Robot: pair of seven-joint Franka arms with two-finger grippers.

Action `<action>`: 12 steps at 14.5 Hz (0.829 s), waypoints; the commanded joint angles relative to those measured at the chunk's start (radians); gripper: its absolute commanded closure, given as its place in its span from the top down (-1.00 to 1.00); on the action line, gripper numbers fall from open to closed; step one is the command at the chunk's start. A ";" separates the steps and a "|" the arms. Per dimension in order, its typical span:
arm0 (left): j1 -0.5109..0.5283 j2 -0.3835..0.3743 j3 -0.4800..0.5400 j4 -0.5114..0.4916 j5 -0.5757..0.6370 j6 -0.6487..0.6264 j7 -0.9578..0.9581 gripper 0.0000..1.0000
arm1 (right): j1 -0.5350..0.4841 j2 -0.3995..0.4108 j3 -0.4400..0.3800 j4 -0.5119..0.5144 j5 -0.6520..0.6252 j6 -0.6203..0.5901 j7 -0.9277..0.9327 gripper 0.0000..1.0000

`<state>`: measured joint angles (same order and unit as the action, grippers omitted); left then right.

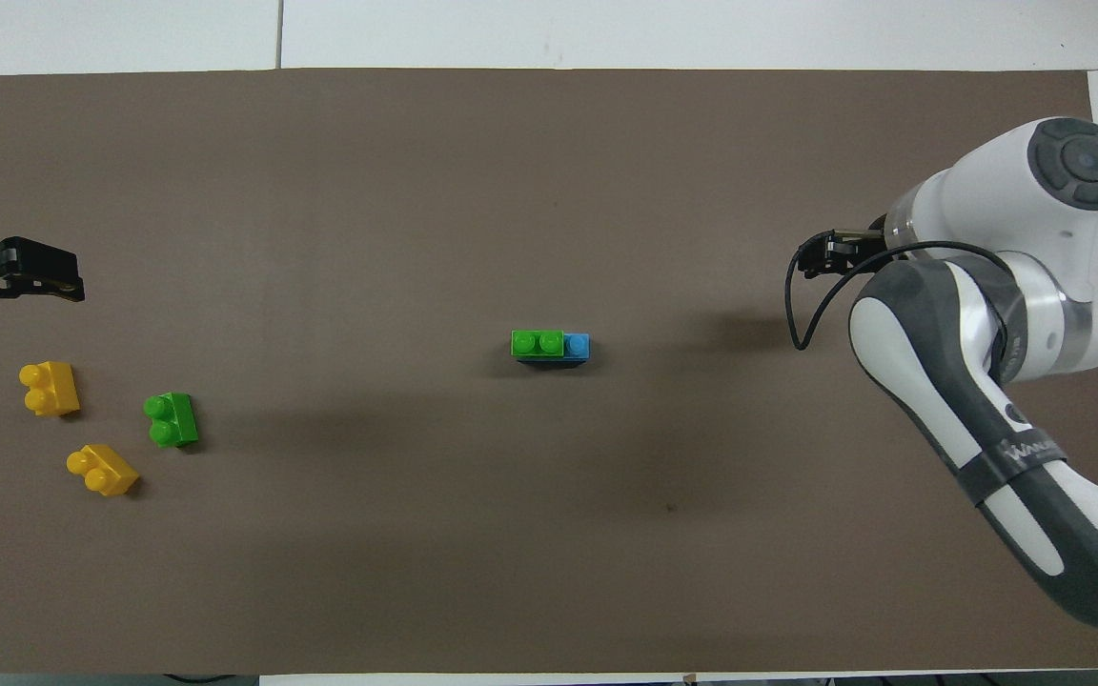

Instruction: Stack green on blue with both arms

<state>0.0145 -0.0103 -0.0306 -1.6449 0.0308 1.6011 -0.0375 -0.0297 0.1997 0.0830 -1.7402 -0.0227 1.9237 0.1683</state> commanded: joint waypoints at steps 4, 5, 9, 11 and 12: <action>-0.002 -0.039 -0.005 0.008 -0.020 -0.041 0.097 1.00 | -0.056 -0.124 0.011 0.037 -0.014 -0.141 -0.055 1.00; -0.002 -0.039 -0.006 0.008 -0.020 -0.035 0.093 1.00 | -0.056 -0.144 0.009 0.037 -0.013 -0.164 -0.053 1.00; -0.008 -0.040 -0.008 0.000 -0.020 0.017 0.091 1.00 | -0.061 -0.203 0.011 0.037 -0.009 -0.224 -0.053 1.00; -0.007 -0.040 -0.008 0.002 -0.020 0.028 0.094 1.00 | -0.061 -0.224 0.009 0.036 -0.005 -0.250 -0.044 1.00; -0.007 -0.040 -0.008 0.002 -0.022 0.048 0.093 1.00 | -0.062 -0.236 0.009 0.036 -0.005 -0.259 -0.044 1.00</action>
<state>0.0105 -0.0427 -0.0421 -1.6407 0.0250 1.6174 0.0447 -0.0760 -0.0089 0.0831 -1.6942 -0.0228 1.6853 0.1287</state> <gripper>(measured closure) 0.000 0.000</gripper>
